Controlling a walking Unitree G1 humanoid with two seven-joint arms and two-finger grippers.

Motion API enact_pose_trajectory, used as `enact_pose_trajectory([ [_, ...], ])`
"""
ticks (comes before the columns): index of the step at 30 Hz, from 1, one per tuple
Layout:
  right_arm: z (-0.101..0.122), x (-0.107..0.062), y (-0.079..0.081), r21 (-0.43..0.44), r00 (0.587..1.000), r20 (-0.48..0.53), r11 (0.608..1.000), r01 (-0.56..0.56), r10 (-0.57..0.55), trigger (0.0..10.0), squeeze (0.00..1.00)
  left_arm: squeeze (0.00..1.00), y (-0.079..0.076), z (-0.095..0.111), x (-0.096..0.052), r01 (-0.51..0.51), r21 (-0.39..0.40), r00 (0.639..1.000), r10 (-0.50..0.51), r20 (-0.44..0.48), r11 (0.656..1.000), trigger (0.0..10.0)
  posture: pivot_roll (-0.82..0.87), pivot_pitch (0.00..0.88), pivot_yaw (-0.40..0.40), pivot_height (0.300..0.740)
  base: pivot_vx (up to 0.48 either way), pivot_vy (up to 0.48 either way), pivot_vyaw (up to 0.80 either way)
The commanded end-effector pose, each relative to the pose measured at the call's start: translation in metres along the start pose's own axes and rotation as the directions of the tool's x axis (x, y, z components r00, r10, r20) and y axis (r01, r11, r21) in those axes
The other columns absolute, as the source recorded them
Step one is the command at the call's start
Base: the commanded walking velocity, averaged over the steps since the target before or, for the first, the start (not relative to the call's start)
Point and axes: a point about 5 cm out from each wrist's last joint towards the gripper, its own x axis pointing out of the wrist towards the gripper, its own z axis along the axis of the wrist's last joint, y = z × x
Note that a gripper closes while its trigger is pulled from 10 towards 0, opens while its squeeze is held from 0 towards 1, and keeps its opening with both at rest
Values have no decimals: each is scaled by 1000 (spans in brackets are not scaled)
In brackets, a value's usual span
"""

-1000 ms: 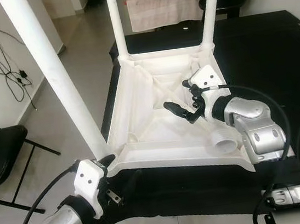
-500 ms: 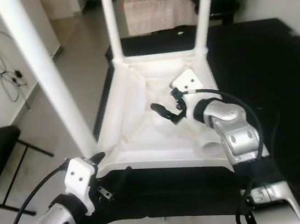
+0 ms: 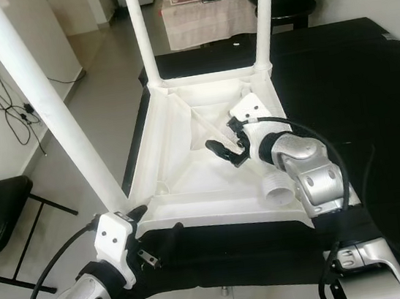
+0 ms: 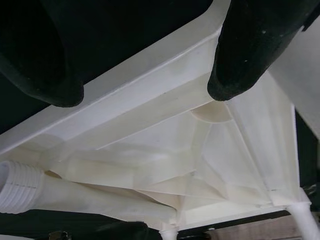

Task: Building children table

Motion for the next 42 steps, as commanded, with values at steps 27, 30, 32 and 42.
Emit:
enact_pose_trajectory([
  [27, 0, 2, -28, 133, 852, -502, 961, 244, -147, 10000, 0, 0, -17, 0, -3, 153, -20, 988, -153, -6, 988, 10000, -115, 81, 39, 740, 0, 0, 0],
  [30, -5, 1, -33, 130, 830, -529, 950, 285, -177, 10000, 0, 0, -18, 0, -3, 153, -23, 988, -153, -3, 988, 10000, -113, 84, 33, 740, 0, 0, 0],
  [32, -8, 0, -34, 131, 817, -549, 947, 294, -178, 10000, 0, 0, -18, 0, -3, 151, -25, 988, -151, -2, 988, 10000, -113, 85, 32, 740, 0, 0, 0],
  [42, -20, -13, -51, 72, 749, -608, 920, 384, -264, 10000, 0, 0, -19, 0, -4, 153, -30, 988, -153, 0, 988, 10000, -128, 90, 32, 740, 0, 0, 0],
])
